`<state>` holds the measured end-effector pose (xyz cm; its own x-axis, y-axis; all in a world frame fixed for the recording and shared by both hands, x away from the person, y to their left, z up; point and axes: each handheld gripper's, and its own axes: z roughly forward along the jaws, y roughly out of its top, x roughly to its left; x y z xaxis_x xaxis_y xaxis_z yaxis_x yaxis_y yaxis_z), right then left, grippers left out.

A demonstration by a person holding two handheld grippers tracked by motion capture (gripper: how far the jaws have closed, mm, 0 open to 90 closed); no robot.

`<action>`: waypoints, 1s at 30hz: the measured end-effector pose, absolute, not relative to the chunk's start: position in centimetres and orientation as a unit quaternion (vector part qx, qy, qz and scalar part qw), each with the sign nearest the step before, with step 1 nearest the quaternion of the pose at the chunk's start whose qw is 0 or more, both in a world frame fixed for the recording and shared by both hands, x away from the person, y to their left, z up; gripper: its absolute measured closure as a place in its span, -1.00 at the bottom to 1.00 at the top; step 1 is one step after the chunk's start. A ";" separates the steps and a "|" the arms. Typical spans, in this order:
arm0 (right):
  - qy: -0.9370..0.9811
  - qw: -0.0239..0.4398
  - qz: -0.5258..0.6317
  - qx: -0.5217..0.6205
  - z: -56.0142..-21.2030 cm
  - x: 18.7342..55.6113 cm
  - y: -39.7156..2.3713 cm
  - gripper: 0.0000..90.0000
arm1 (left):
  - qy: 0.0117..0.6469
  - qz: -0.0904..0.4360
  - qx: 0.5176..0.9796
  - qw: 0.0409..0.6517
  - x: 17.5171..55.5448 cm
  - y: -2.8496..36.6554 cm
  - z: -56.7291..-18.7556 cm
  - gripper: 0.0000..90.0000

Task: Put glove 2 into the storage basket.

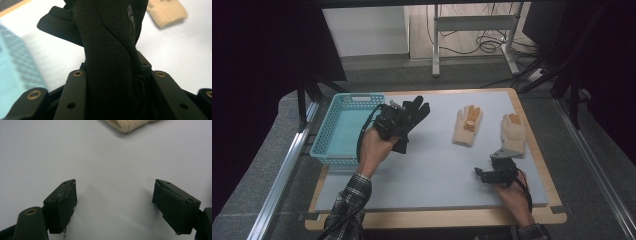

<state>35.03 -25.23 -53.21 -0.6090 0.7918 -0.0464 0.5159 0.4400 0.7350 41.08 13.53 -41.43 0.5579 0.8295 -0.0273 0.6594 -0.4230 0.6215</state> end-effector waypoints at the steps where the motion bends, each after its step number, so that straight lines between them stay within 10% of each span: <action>1: 0.825 0.197 0.351 0.396 -53.2 35.0 -25.2 -0.57 | 0.452 0.145 0.829 0.296 41.2 13.9 -41.2 0.43; 30: 0.825 0.196 0.351 0.396 -53.2 35.0 -25.2 -0.57 | 0.584 0.181 0.765 0.204 44.9 27.6 -43.0 0.41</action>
